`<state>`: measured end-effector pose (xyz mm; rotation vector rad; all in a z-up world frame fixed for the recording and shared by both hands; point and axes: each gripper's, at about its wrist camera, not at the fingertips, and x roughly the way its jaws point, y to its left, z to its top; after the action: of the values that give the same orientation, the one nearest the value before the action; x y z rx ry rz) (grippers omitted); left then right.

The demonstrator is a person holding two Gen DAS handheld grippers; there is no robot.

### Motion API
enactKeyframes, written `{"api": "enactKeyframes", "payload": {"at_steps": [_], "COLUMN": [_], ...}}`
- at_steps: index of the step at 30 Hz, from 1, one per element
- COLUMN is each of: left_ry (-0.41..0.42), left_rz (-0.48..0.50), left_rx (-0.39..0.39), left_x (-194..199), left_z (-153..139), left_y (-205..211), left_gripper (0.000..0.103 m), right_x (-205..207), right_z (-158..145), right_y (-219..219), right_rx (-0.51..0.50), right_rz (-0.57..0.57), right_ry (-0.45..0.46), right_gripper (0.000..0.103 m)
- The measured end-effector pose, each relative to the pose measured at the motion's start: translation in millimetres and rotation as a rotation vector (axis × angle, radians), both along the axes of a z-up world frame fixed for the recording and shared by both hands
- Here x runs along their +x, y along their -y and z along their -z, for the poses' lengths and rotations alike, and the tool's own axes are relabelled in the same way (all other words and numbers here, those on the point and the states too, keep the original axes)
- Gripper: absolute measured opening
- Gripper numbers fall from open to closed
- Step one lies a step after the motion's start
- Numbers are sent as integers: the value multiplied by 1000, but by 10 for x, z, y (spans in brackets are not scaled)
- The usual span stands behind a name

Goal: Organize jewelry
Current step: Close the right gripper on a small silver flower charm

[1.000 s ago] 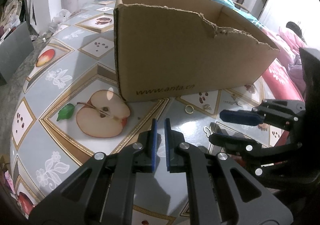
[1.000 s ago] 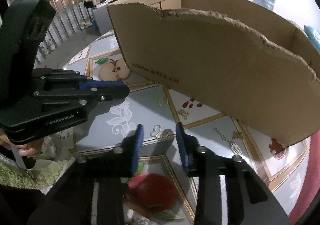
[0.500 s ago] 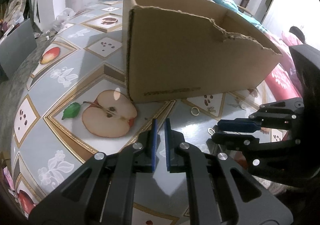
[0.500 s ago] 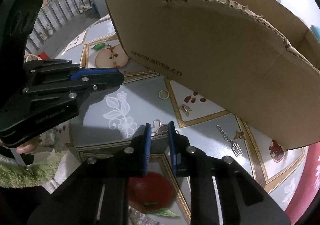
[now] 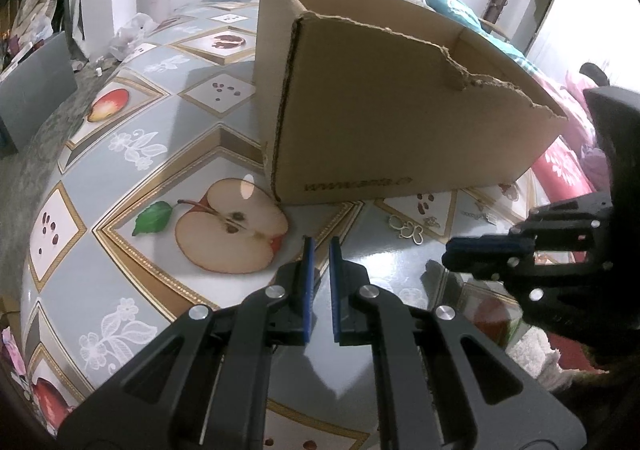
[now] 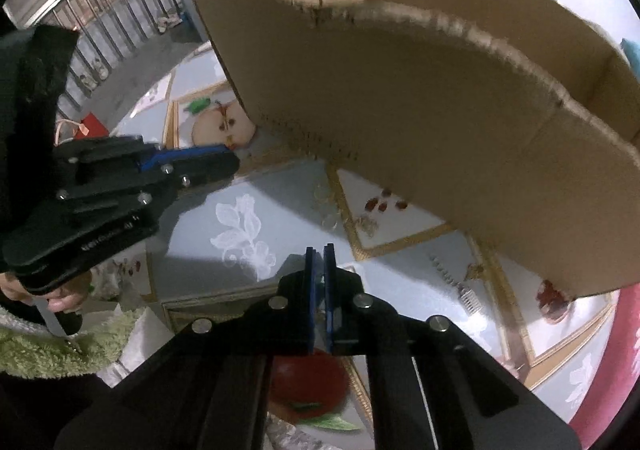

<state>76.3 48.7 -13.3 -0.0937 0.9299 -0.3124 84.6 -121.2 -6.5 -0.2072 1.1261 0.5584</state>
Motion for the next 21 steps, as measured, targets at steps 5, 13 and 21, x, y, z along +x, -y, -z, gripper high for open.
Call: {"api": "enactKeyframes", "payload": {"at_steps": [5, 13, 21], "left_ry": [1, -2, -5], "left_rz": [-2, -11, -14], "left_rx": [-4, -9, -12], "left_x": [1, 2, 11], "left_z": [-1, -5, 16], "left_y": [-2, -15, -29], "left_gripper": [6, 6, 6], "right_x": [114, 168, 204], "right_z": [-18, 97, 142], "right_y": [-41, -146, -260], "right_rx": [14, -5, -40], "right_rz": [16, 45, 24], "right_ry": [15, 18, 61], "right_gripper": [23, 23, 23]}}
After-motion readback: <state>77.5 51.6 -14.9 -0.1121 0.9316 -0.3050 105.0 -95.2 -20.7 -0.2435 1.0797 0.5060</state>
